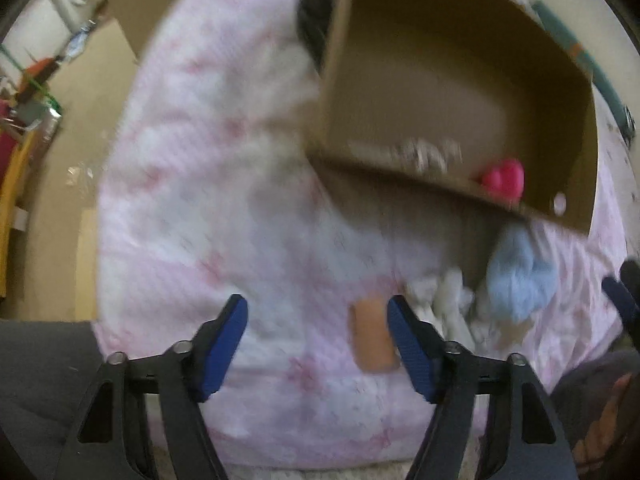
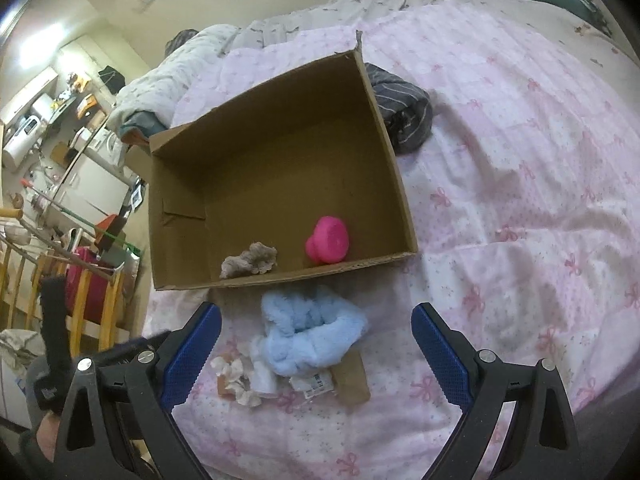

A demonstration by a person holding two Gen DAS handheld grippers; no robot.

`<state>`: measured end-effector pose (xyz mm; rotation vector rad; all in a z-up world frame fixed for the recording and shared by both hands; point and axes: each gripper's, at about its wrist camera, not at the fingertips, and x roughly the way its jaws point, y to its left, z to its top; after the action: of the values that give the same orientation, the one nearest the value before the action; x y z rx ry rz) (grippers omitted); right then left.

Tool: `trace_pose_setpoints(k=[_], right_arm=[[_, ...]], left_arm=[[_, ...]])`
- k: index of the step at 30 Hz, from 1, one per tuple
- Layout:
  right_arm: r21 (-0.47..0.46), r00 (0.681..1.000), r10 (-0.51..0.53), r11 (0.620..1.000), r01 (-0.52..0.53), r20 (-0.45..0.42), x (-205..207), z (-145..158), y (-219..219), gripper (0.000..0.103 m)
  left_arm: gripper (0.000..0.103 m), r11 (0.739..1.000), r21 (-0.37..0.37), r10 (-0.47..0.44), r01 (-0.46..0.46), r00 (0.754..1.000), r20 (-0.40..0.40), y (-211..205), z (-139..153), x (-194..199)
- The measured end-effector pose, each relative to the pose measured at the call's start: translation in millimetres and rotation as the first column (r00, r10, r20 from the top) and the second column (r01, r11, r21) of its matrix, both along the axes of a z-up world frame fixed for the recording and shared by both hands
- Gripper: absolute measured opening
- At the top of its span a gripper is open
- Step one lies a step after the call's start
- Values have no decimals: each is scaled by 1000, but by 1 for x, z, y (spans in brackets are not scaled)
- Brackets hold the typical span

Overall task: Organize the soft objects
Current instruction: 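Lower the left tool and grasp the tan finger-shaped item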

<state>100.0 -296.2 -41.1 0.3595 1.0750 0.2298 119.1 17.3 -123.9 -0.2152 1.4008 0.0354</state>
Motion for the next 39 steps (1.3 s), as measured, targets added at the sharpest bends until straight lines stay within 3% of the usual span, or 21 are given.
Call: trace_pose_setpoints(k=[3,7,17,19,20,24,27,32,39], right_arm=[[3,1000,4,1000,-4,-12,1,-2,3,102],[-7,1000,13,1000,-13,-16,3,-3,5,102],[-23,999,39,999,-40,-25,5,-7,14,102],[-30,999,42,999,-43,-29,6,-8,14,102],[-34,999,43,998,-44,-30,6,-8,15,102],[-48,998,49,998,-50,-33,7,-10,18,102],[-63,998,50,997,-52,-31,7,-10,18,102],[-45,999,34,998,-35,-27,4,-8,12,102],[64,998,-6,998,10,-68,5,-12,-3,102]], left_arm=[[30,998,-56,-37,32,995,-97,-12,-25,-3],[29,994,-74,-92,85,990,-105,-30,-34,-3],[28,986,-127,-124,109,985,-123,-44,-49,0],[19,979,-139,-164,147,979,-121,-54,-50,3],[8,974,-162,-180,160,976,-124,-58,-51,3],[5,972,-186,-169,145,978,-123,-62,-49,5],[5,976,-181,-141,119,984,-111,-52,-39,5],[5,990,-117,-78,76,997,-11,-29,0,-3],[5,995,2,-98,99,982,162,-7,61,2]])
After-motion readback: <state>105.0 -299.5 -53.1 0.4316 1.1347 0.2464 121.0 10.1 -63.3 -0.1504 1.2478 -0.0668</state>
